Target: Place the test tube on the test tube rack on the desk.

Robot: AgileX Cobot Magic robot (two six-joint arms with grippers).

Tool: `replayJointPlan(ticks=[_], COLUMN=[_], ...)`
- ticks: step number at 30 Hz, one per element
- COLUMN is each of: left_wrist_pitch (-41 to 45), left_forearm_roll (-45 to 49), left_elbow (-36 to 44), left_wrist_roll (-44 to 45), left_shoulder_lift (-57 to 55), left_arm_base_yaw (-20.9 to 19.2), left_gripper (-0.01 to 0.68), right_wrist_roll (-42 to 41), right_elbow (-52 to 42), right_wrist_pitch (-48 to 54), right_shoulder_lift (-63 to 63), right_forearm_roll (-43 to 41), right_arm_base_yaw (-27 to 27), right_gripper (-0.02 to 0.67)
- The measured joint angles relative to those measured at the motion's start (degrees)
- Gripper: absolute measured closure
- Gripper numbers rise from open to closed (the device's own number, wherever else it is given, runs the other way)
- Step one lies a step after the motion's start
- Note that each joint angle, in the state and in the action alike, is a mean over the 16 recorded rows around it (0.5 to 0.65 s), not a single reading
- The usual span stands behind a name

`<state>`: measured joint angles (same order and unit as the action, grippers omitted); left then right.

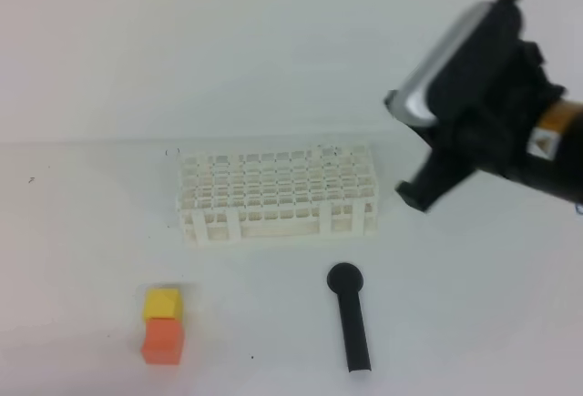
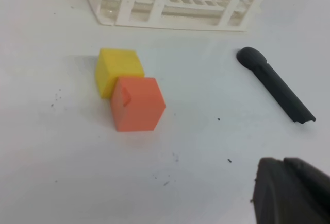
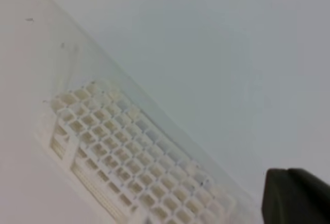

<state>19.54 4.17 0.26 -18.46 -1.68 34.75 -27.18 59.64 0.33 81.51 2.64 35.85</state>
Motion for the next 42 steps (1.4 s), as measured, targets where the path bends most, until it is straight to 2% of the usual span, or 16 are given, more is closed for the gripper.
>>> replayJointPlan(ticks=[5, 11, 18, 27, 36, 42], left_wrist_pitch=[0.12, 0.17, 0.17, 0.17, 0.17, 0.17], left_forearm_roll=[-0.03, -0.03, 0.02, 0.08, 0.08, 0.08], left_elbow=[-0.11, -0.11, -0.11, -0.11, -0.11, -0.11], left_wrist_roll=[0.01, 0.02, 0.02, 0.02, 0.02, 0.02], left_shoulder_lift=[0.02, 0.02, 0.02, 0.02, 0.02, 0.02], left_arm_base_yaw=[0.00, 0.00, 0.00, 0.00, 0.00, 0.00], left_gripper=[0.667, 0.667, 0.667, 0.667, 0.666, 0.666], right_wrist_roll=[-0.70, -4.60, -9.93, -13.15, -16.48, -22.18], right_elbow=[-8.44, -14.22, -16.66, -16.91, -16.91, -16.91], right_wrist_pitch=[-4.26, -6.45, -7.86, -9.91, -14.24, -13.35], right_shoulder_lift=[-6.13, -11.47, -12.95, -7.92, -7.40, -14.23], right_forearm_roll=[1.40, 2.92, 4.14, 6.75, 16.39, 25.12], right_arm_base_yaw=[-2.20, -3.57, -3.81, -3.81, -4.56, -8.42], right_gripper=[0.650, 0.650, 0.650, 0.650, 0.650, 0.650])
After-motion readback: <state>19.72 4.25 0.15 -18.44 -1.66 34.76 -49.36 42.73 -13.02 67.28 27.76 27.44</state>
